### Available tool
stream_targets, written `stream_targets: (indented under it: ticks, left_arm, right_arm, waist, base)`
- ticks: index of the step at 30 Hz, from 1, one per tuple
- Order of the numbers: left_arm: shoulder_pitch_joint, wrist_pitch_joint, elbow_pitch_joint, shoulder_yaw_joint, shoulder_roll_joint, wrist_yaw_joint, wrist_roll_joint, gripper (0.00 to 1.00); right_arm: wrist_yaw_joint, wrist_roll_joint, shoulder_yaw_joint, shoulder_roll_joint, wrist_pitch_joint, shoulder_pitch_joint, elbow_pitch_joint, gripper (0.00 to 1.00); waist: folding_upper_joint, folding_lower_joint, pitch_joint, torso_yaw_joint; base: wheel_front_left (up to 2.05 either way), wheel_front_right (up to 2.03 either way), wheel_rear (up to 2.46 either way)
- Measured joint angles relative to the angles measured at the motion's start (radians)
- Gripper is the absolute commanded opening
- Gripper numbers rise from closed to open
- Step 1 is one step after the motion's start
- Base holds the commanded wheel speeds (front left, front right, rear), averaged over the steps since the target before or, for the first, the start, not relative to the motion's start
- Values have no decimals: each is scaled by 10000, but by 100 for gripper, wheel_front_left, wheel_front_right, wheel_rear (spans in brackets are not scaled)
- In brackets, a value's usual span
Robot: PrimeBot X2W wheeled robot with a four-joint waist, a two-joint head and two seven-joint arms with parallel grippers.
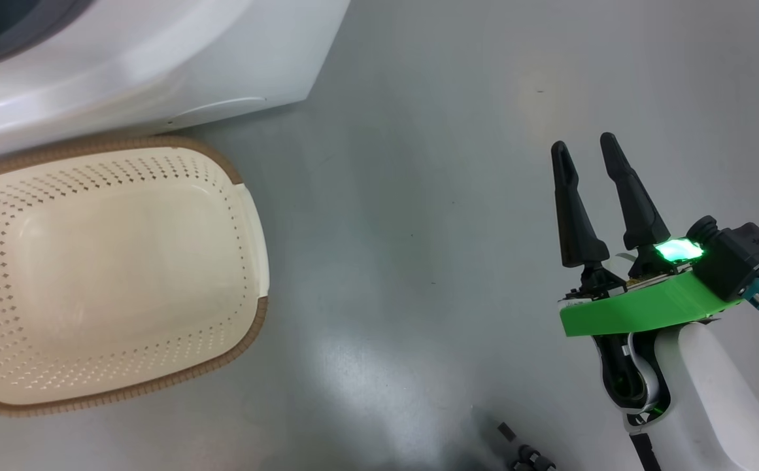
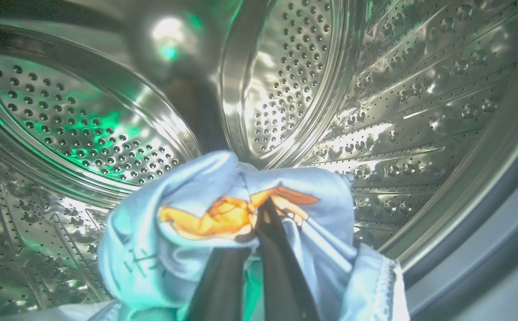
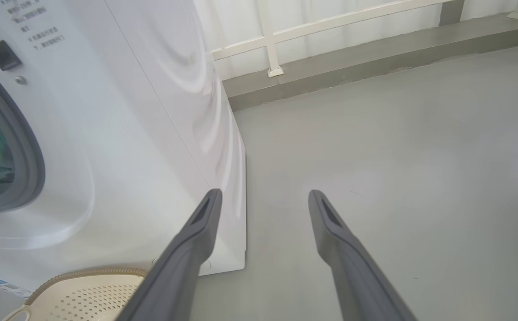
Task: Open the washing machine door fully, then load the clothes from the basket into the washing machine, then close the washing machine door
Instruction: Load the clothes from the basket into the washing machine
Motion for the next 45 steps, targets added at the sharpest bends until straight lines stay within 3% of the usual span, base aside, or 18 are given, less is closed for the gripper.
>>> stream_targets:
  ticks: [6, 12, 15, 16, 17, 23, 34, 45]
  left_arm:
    - [-19, 0, 940, -77, -86, -61, 100, 0]
    - [-134, 75, 1877, -1024, -299, -84, -73, 0]
    - [-264, 203, 2134, -1407, -326, -86, -376, 44]
    - [-314, 203, 2173, -1532, -318, -86, -447, 65]
    - [-359, 203, 2224, -1636, -314, -86, -541, 100]
    - [-389, 186, 2351, -2186, -322, -86, -1446, 100]
    - [552, 12, 1507, -2192, -508, -86, -2694, 100]
    - [2219, 12, -171, -800, -886, -86, -2823, 100]
  right_arm:
    - [0, 31, 58, 15, 0, 1, 0, 100]
    - [0, 171, 71, 40, 0, 1, 4, 100]
    - [0, 238, 88, 50, 0, 1, 13, 100]
    - [0, 238, 92, 54, 0, 1, 19, 100]
    - [0, 238, 96, 58, 0, 1, 31, 100]
    - [0, 238, 71, 59, 0, 1, 58, 100]
    - [0, 236, -146, -67, 0, 35, 65, 100]
    - [0, 234, -372, -408, 0, 226, 150, 100]
  waist:
    - [0, 0, 14, -102]
    - [0, 0, 15, -86]
    - [0, 0, -8, -73]
    - [0, 0, -23, -68]
    - [0, 0, -44, -62]
    - [0, 0, -235, 27]
    - [0, 0, -784, 426]
    - [0, 0, -1515, 929]
  base:
    - [0, 0, 0]
    - [0, 0, 0]
    - [0, 0, 0]
    - [0, 0, 0]
    - [0, 0, 0]
    - [0, 0, 0]
    - [0, 0, 0]
    - [0, 0, 0]
